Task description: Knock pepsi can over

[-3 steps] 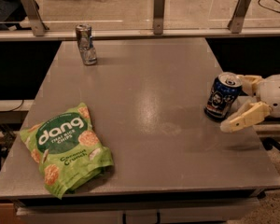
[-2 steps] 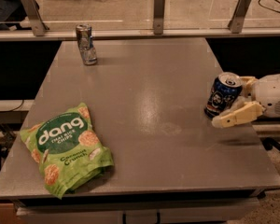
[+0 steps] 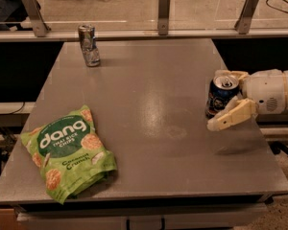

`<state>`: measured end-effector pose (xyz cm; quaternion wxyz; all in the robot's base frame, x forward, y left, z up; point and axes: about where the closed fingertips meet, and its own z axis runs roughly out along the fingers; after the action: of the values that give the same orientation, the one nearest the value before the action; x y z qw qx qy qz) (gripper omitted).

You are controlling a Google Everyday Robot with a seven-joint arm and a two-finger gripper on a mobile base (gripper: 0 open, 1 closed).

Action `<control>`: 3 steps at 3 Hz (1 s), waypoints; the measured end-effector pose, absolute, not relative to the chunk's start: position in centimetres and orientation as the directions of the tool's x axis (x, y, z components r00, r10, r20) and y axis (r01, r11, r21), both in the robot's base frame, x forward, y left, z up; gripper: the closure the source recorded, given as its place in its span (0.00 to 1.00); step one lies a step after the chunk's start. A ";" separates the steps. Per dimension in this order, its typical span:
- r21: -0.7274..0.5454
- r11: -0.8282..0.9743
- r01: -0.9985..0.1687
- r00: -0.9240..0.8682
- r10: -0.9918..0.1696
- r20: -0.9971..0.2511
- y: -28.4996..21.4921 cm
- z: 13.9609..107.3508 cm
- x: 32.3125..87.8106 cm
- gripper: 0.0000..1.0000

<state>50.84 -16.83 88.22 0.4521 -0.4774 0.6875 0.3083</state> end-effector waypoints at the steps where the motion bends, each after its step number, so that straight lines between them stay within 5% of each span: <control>1: -0.005 0.293 -0.956 -0.103 -0.351 -0.931 -13.1 89.8 50.6 0.00; 3: 0.004 0.204 -0.979 -0.067 -0.303 -0.950 -7.2 92.2 49.8 0.00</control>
Offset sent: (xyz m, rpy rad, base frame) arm -0.0106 0.1199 0.0521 0.1442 -0.0259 0.1941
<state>49.78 -7.22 92.20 0.4544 -0.5098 0.6288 0.3717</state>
